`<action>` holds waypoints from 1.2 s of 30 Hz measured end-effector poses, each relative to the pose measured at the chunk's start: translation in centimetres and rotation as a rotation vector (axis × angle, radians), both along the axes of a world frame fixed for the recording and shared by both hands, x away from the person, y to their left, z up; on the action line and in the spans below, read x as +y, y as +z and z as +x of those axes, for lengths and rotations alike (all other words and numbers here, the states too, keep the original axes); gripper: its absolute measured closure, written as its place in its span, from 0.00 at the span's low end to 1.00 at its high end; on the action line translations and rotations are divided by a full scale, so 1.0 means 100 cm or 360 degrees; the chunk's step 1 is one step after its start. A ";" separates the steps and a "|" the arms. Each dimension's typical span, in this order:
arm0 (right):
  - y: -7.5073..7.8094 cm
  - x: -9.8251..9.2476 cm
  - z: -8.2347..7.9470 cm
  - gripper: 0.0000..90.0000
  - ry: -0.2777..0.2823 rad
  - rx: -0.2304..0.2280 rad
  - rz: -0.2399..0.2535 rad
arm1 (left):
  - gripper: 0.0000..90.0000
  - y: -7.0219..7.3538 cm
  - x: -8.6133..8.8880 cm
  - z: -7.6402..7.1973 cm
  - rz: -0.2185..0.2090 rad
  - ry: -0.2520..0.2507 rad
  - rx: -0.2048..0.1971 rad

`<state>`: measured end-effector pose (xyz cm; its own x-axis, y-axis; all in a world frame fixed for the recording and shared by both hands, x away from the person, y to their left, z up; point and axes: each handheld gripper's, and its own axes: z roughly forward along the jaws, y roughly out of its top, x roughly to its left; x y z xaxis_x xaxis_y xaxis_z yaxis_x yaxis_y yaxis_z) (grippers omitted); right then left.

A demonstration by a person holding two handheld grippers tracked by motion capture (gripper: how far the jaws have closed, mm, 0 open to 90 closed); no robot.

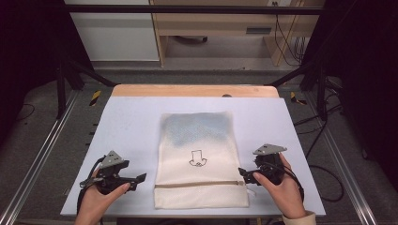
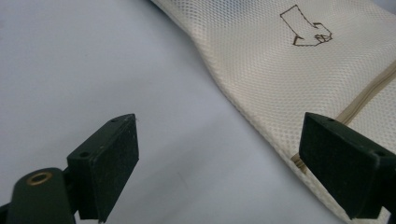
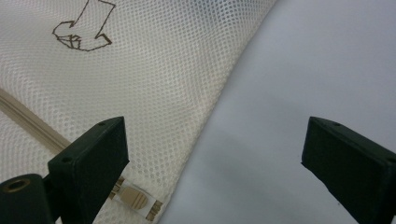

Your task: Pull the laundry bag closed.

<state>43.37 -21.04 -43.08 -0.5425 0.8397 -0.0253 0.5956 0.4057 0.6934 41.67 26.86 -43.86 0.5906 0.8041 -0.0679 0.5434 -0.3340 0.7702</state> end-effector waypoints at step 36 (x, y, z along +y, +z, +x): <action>-0.005 -0.063 -0.013 0.08 -0.0385 -0.0003 0.0043 | 0.11 0.002 0.075 0.006 0.0375 0.0281 0.0015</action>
